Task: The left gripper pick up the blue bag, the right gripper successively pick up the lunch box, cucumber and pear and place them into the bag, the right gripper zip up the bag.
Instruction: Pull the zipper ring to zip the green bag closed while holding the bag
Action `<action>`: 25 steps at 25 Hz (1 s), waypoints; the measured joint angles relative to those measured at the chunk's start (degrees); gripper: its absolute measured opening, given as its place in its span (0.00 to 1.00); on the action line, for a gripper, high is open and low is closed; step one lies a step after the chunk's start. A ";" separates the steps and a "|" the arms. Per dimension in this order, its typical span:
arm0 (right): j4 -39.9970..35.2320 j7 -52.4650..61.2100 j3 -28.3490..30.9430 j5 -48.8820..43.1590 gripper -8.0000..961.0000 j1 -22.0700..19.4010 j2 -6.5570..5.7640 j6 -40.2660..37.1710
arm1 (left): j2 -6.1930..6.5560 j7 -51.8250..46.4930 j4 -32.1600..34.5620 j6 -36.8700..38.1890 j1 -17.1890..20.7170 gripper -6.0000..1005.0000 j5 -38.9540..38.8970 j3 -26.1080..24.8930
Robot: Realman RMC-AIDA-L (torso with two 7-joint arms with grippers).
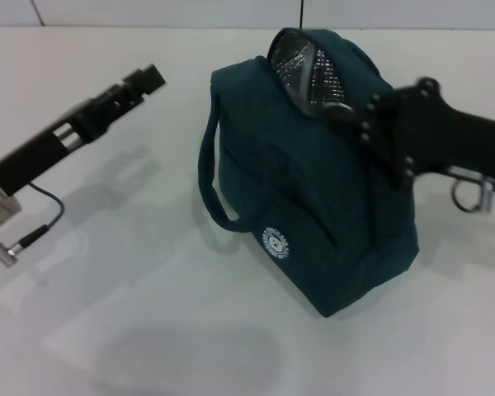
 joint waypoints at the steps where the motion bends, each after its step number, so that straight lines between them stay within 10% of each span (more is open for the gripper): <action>1: 0.05 -0.01 -0.43 0.14 0.02 1.11 0.04 0.55 | 0.00 0.02 0.43 0.09 0.24 0.65 -0.10 -0.58; 13: -1.32 0.02 -11.04 9.03 0.02 9.54 0.09 9.55 | 0.10 1.66 3.83 0.59 3.41 0.89 -2.91 -2.02; 25: -2.76 -0.14 -18.05 10.64 0.02 9.35 0.09 11.36 | 0.13 1.83 4.50 2.50 5.24 0.89 -2.08 -1.62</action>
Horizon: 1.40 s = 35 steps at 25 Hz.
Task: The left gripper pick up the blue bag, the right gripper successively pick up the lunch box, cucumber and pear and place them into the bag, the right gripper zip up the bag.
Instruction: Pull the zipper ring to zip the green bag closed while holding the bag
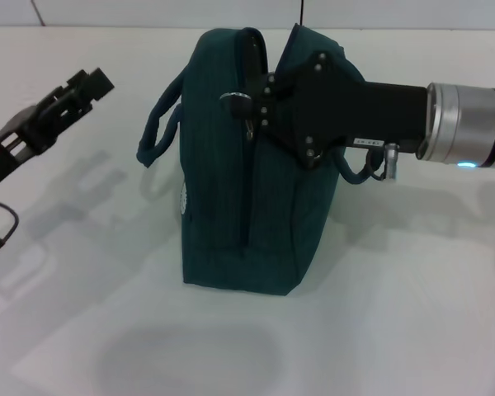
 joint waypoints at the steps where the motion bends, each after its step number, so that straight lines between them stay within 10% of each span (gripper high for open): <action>1: -0.07 -0.02 -0.31 0.02 0.02 0.02 0.00 0.17 | 0.03 0.00 0.39 0.36 0.27 0.89 0.15 0.00; 35: -6.36 -0.98 -11.90 7.15 0.02 2.80 0.00 10.60 | -0.17 3.85 3.44 2.28 1.79 0.89 9.01 0.11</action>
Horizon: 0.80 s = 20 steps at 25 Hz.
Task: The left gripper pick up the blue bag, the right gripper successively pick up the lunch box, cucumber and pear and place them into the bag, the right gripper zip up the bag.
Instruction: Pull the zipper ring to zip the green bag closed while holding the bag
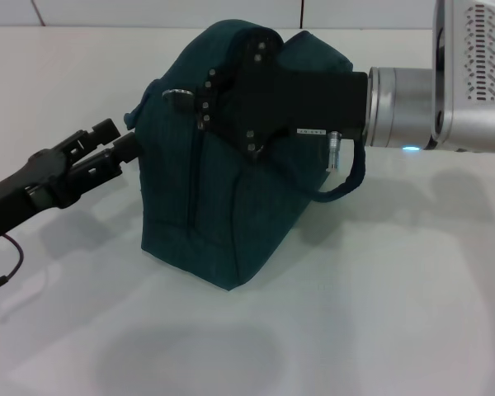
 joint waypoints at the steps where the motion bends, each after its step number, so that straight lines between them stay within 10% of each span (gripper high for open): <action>1: -0.02 0.00 0.00 0.01 0.03 0.00 0.00 0.00 | 0.00 0.00 -0.01 -0.49 -0.14 0.89 0.29 0.00; 13: -0.71 0.00 0.00 0.67 0.03 -0.81 0.00 -0.31 | -0.07 -0.11 -0.62 -3.16 -2.03 0.85 2.76 -0.01; 20: -0.74 0.00 -0.09 0.67 0.03 -1.33 0.00 -0.29 | -0.14 0.51 -0.71 -3.41 -2.10 0.58 2.73 0.00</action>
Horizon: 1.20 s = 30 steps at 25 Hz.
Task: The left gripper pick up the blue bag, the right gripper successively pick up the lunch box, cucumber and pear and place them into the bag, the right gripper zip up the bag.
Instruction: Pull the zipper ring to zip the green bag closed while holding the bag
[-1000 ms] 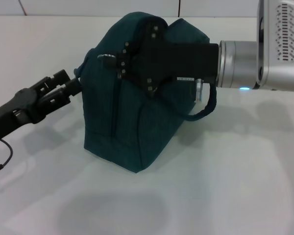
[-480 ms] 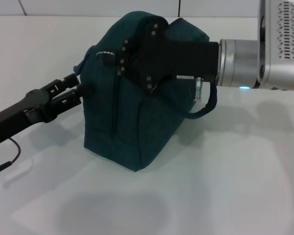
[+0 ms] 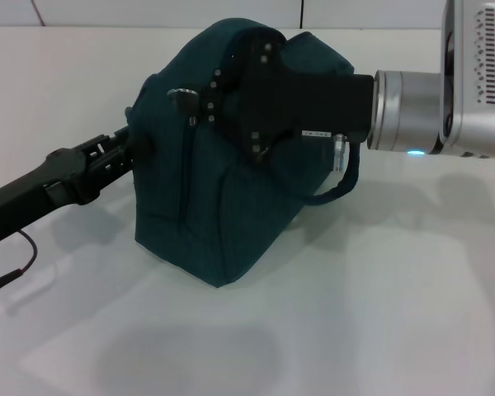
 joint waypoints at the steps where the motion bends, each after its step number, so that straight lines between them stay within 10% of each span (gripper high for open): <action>1: 0.00 0.00 0.00 0.00 0.03 -0.14 0.00 0.02 | 0.00 0.08 -0.04 0.06 0.00 0.54 0.00 0.00; 9: 0.37 0.56 0.13 1.47 0.03 -1.77 0.00 0.22 | 0.00 0.14 -0.54 0.82 -0.01 0.19 0.08 0.17; 30: -0.49 10.77 0.84 5.06 0.03 -4.22 -0.30 -0.32 | -0.19 4.64 -3.61 3.28 0.07 0.05 -0.41 2.20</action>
